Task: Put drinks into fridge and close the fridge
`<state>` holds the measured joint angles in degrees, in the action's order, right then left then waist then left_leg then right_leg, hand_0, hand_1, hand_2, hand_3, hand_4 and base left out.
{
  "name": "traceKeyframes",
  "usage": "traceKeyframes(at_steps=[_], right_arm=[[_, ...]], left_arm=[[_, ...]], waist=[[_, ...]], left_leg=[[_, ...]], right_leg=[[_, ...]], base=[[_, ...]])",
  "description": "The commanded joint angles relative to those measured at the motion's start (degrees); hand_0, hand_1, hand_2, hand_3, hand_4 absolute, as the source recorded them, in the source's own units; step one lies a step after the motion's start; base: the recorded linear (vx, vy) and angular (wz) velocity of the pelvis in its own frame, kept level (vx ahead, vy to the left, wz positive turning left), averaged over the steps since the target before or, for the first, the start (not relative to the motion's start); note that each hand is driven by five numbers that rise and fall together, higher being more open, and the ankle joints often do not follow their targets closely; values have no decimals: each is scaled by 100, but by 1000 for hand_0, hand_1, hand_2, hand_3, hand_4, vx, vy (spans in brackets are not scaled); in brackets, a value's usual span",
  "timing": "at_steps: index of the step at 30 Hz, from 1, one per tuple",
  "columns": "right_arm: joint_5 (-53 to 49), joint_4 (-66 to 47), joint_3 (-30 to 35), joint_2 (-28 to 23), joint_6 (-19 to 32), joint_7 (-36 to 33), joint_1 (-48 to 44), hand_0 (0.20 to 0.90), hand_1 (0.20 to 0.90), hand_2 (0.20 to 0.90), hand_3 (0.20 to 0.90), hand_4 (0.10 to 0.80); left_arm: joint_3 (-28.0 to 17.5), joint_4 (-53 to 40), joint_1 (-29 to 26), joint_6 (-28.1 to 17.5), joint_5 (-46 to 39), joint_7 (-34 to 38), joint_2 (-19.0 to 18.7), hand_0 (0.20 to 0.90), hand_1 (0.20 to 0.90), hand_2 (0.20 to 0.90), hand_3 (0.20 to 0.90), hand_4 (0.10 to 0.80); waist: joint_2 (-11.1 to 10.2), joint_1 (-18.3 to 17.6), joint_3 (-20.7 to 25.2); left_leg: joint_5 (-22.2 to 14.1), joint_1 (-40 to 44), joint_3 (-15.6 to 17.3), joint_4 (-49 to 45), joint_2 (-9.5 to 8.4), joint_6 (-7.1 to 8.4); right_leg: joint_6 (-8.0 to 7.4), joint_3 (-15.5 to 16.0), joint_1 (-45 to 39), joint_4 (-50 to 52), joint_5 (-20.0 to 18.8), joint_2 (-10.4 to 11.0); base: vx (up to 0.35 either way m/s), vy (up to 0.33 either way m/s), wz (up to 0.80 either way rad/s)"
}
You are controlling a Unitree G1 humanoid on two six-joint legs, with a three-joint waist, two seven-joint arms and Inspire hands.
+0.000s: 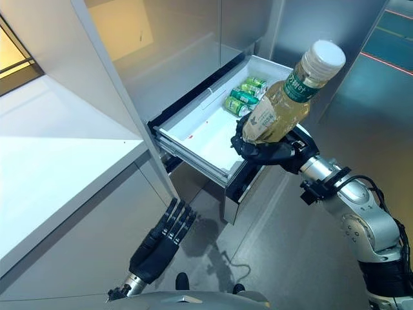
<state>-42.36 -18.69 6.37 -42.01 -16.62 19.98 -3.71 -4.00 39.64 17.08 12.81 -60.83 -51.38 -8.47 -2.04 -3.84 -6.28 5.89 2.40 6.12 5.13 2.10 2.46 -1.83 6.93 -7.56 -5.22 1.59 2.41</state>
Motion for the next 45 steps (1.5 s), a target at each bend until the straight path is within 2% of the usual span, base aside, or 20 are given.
traceKeyframes(at_steps=[1,2,9,22,32,38,40,45], right_arm=[[219,-87,934,-220,1316,-130,-825,300,300,300,200,100],[490,54,885,-362,1314,-214,-931,300,300,300,200,100],[827,1036,426,-1009,985,-286,-1805,300,300,300,200,100],[882,2853,-1027,-1510,468,-58,-3680,300,300,300,200,100],[1100,4173,-2156,-1413,233,56,-5023,300,300,300,200,100],[1345,4855,-2676,-1245,67,125,-5467,300,300,300,200,100],[1584,5322,-2898,-1167,-35,262,-5654,300,300,300,200,100],[1943,6378,-3338,-1024,-327,357,-6114,300,300,300,200,100]], left_arm=[[151,216,-231,-791,274,807,-293,900,900,900,900,800],[235,427,-312,-1167,663,1460,-390,900,900,900,900,800],[353,1536,-553,-1832,1944,2645,-505,900,900,900,900,800],[422,2218,-454,-1818,2618,3210,-715,900,900,900,900,800],[377,2171,-379,-1896,3021,3723,-981,900,900,900,900,800],[390,1933,-457,-1653,3131,3871,-1125,900,900,900,900,800],[450,1738,-527,-1368,3157,3950,-1190,900,900,900,900,800],[635,1563,-708,-1169,3070,4014,-1351,900,900,900,900,800]], waist=[[-138,128,455],[-149,138,460],[-263,269,474],[-616,722,350],[-810,1160,109],[-861,1339,-64],[-842,1408,-121],[-797,1568,-365]], left_leg=[[-904,274,-171,-13,-249,-169],[-895,265,-161,-13,-245,-173],[-868,248,-157,-13,-239,-168],[-852,250,-338,-13,-242,-175],[-796,156,-569,-13,-224,-184],[-757,58,-658,-44,-215,-184],[-741,22,-707,-59,-226,-190],[-692,-150,-831,-108,-256,-209]], right_leg=[[-365,-241,404,22,-377,-101],[-366,-218,406,22,-370,-100],[-351,-111,392,22,-339,-110],[-316,1,300,22,-281,-165],[-264,130,269,22,-270,-203],[-241,208,295,26,-299,-192],[-239,224,305,34,-309,-179],[-223,249,419,78,-350,-168]], base=[[41,-7,-2],[40,-7,-1],[68,-15,1],[112,-34,4],[80,-40,13],[29,-31,12],[48,-3,9],[-16,-25,13]])
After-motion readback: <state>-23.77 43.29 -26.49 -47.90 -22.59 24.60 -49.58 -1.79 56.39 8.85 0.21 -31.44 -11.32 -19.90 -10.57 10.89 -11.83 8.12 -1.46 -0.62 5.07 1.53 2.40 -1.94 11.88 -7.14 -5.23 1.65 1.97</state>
